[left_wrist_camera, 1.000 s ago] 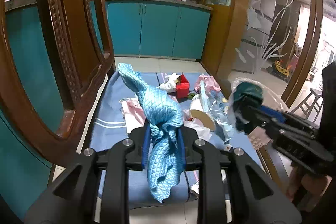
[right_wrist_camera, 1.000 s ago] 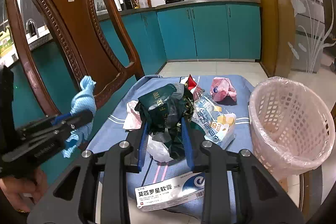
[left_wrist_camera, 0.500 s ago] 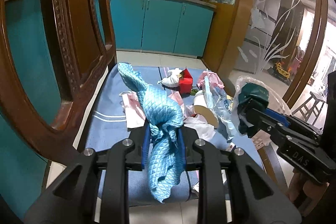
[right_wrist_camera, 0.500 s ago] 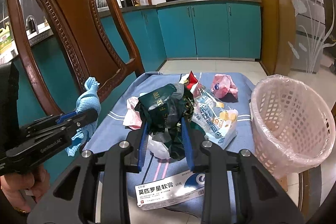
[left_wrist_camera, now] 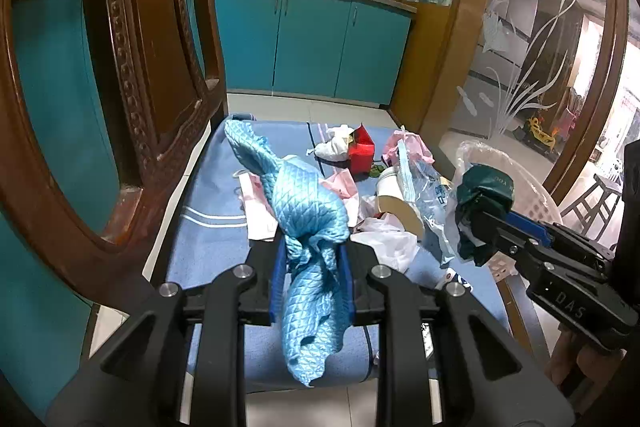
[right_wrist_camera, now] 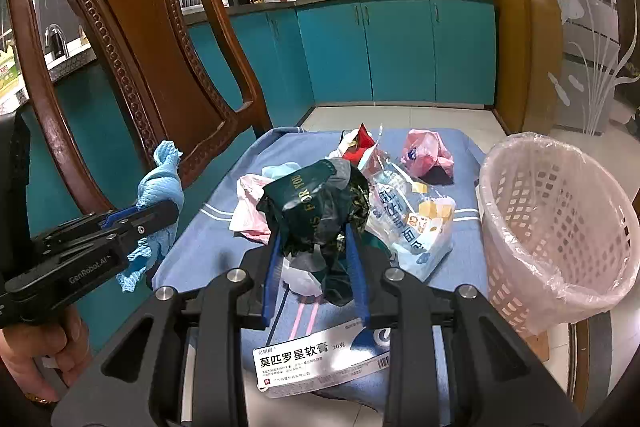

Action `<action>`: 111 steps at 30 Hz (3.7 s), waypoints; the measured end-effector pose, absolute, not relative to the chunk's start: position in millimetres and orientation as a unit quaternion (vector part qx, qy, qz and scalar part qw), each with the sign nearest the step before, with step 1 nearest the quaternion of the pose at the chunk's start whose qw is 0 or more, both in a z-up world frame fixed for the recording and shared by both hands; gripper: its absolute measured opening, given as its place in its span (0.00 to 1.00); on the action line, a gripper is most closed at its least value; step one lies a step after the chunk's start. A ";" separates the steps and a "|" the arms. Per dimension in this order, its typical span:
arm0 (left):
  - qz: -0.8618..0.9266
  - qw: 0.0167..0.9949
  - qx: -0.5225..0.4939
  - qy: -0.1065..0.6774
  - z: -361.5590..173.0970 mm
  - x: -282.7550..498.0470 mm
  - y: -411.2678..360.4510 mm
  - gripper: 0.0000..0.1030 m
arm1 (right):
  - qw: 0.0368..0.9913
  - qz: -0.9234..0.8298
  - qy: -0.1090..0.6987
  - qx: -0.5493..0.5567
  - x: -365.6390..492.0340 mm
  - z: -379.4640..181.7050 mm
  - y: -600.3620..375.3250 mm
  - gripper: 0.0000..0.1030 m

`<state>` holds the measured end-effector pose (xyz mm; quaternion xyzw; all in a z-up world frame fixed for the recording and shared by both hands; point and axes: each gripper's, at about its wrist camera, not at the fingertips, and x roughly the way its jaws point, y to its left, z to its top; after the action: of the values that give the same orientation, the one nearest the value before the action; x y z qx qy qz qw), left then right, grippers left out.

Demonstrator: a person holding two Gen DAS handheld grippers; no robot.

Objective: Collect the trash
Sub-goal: 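Lift the dark green wrapper with the right gripper while the left gripper holds the blue cloth, then drop the dark green wrapper into the pink wastebasket with the right gripper, then move the right gripper back over the chair seat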

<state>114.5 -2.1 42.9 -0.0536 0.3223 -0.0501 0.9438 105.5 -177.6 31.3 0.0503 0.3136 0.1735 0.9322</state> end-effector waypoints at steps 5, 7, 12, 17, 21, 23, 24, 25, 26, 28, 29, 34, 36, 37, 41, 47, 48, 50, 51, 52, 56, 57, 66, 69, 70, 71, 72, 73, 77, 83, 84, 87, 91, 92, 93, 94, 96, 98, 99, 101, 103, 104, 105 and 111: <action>-0.055 0.944 -0.049 0.322 43.5 114.6 -2.9 0.23 | 0.933 0.174 0.313 0.043 103.2 31.7 -176.7 0.30; -0.057 0.944 -0.050 0.321 44.5 115.1 -2.7 0.23 | 0.933 0.174 0.313 0.043 103.4 31.8 -176.7 0.30; -0.058 0.944 -0.049 0.321 42.8 113.5 -1.6 0.23 | 0.932 0.177 0.313 0.039 102.9 31.0 -175.9 0.30; -0.059 0.943 -0.049 0.322 41.7 113.0 -1.1 0.23 | 0.932 0.176 0.314 0.040 103.4 31.0 -175.9 0.30; -0.060 0.944 -0.048 0.322 41.6 112.7 -1.0 0.23 | 0.936 0.170 0.304 0.046 103.8 35.1 -181.4 0.30; -0.062 0.944 -0.046 0.322 41.4 112.1 -1.8 0.23 | 0.944 0.153 0.289 0.047 105.3 42.7 -192.6 0.30; -0.063 0.944 -0.044 0.322 41.1 111.8 -2.1 0.23 | 0.949 0.139 0.279 0.050 106.9 48.0 -203.0 0.30; -0.064 0.943 -0.043 0.323 40.5 111.5 -2.8 0.23 | 0.953 0.121 0.270 0.057 109.7 52.6 -215.9 0.30; -0.065 0.943 -0.041 0.324 39.7 111.5 -3.3 0.23 | 0.956 0.109 0.266 0.065 112.7 54.7 -226.6 0.30; -0.066 0.943 -0.039 0.325 39.0 112.3 -3.9 0.23 | 0.959 0.064 0.258 0.096 124.2 58.6 -265.9 0.31; -0.068 0.943 -0.039 0.325 38.3 112.7 -4.2 0.23 | 0.960 0.042 0.256 0.106 128.9 58.0 -281.9 0.31; -0.073 0.941 -0.032 0.328 37.5 116.3 -10.9 0.23 | 0.939 -0.048 0.294 0.170 159.8 27.1 -358.8 0.87; -0.077 0.942 -0.029 0.324 38.7 115.7 -14.7 0.23 | 0.928 -0.060 0.270 0.251 148.8 31.5 -389.0 0.87; -0.079 0.943 -0.026 0.322 39.4 115.2 -17.2 0.23 | 0.924 -0.061 0.254 0.280 141.4 36.0 -397.4 0.87; -0.104 0.943 -0.014 0.315 40.6 112.9 -34.4 0.23 | 0.922 -0.101 0.162 0.337 104.1 53.9 -419.4 0.97; -0.213 0.925 0.017 0.313 65.0 129.1 -124.5 0.23 | 0.915 -0.130 0.117 0.362 91.2 57.4 -429.4 0.97; -0.234 0.922 0.023 0.308 72.9 134.5 -145.3 0.23 | 0.913 -0.132 0.111 0.369 88.8 58.6 -431.9 0.97; -0.264 0.921 0.032 0.284 91.4 149.3 -188.3 0.26 | 0.911 -0.130 0.107 0.375 84.8 59.5 -439.3 0.97; -0.277 0.920 0.032 0.277 98.2 157.0 -205.4 0.33 | 0.911 -0.130 0.103 0.377 80.2 59.0 -439.9 0.97; -0.302 0.911 0.027 0.279 103.7 171.8 -228.6 0.57 | 0.911 -0.131 0.101 0.377 79.6 59.8 -440.9 0.97; -0.283 0.902 0.052 0.322 89.2 208.5 -265.2 0.92 | 0.913 -0.121 0.104 0.375 77.3 62.0 -441.7 0.97; -0.266 0.906 0.050 0.326 85.7 209.8 -258.2 0.92 | 0.914 -0.115 0.110 0.374 78.6 62.2 -440.3 0.97; -0.131 0.943 -0.001 0.306 83.9 144.6 -77.1 0.95 | 0.938 0.012 0.212 0.273 98.3 65.7 -353.2 0.97; -0.086 0.947 -0.016 0.309 70.9 118.0 -29.8 0.96 | 0.944 0.055 0.242 0.218 99.8 64.5 -302.3 0.97; -0.077 0.947 -0.026 0.310 64.7 112.7 -18.8 0.96 | 0.945 0.064 0.250 0.203 97.7 62.7 -287.7 0.97; -0.062 0.947 -0.039 0.313 55.3 109.1 -7.4 0.96 | 0.944 0.073 0.261 0.186 95.9 59.7 -272.6 0.97; -0.046 0.946 -0.046 0.317 49.5 109.9 0.8 0.96 | 0.943 0.084 0.273 0.170 93.2 55.7 -257.6 0.97; -0.037 0.945 -0.047 0.322 45.0 110.5 5.4 0.96 | 0.943 0.089 0.282 0.155 89.8 52.6 -245.9 0.97; -0.042 0.944 -0.031 0.326 39.6 111.1 11.3 0.96 | 0.940 0.099 0.309 0.108 77.6 41.5 -218.1 0.97; -0.076 0.935 -0.051 0.343 36.1 100.2 2.9 0.96 | 0.936 0.090 0.323 0.105 73.2 37.1 -221.0 0.97; -0.080 0.934 -0.051 0.344 35.8 97.6 1.7 0.96 | 0.936 0.087 0.325 0.107 73.8 36.4 -222.7 0.97; -0.098 0.931 -0.044 0.349 36.4 89.9 -8.2 0.96 | 0.937 0.084 0.324 0.102 75.8 36.4 -222.2 0.97; -0.112 0.930 -0.030 0.349 35.3 82.8 -21.6 0.96 | 0.937 0.085 0.325 0.099 76.3 35.5 -220.7 0.97; -0.114 0.930 -0.026 0.350 34.7 82.0 -24.9 0.96 | 0.936 0.085 0.325 0.099 76.1 34.9 -220.3 0.97; -0.115 0.929 -0.023 0.350 33.9 81.8 -26.9 0.96 | 0.936 0.085 0.326 0.098 75.9 34.6 -220.2 0.97; -0.116 0.929 -0.021 0.350 33.0 81.9 -27.9 0.96 | 0.936 0.086 0.327 0.095 75.6 33.9 -220.0 0.97; -0.111 0.930 -0.020 0.350 31.7 83.1 -27.6 0.96 | 0.935 0.087 0.330 0.095 75.9 32.6 -219.3 0.97; -0.106 0.929 -0.022 0.353 30.0 84.8 -26.2 0.96 | 0.934 0.090 0.334 0.093 75.6 31.0 -217.8 0.97; -0.104 0.929 -0.022 0.354 29.2 85.2 -25.6 0.96 | 0.933 0.091 0.335 0.092 75.6 30.8 -217.2 0.97; -0.101 0.929 -0.021 0.355 27.7 86.1 -24.9 0.96 | 0.934 0.092 0.335 0.087 75.4 30.5 -215.5 0.97; -0.098 0.929 -0.019 0.356 26.7 86.6 -24.0 0.96 | 0.933 0.092 0.336 0.087 75.4 30.5 -215.2 0.97; -0.098 0.929 -0.020 0.357 26.5 86.8 -23.6 0.96 | 0.933 0.092 0.336 0.087 75.3 30.6 -215.3 0.97; -0.097 0.929 -0.021 0.357 26.2 86.5 -23.5 0.96 | 0.934 0.092 0.335 0.087 75.1 30.6 -214.9 0.97; -0.096 0.928 -0.019 0.359 25.1 87.0 -23.8 0.96 | 0.934 0.091 0.334 0.085 75.0 30.2 -213.8 0.97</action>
<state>87.0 -23.8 25.1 -0.0186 0.3588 -0.0964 0.9282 75.0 -213.8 30.2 0.0847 0.3345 0.0912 0.9341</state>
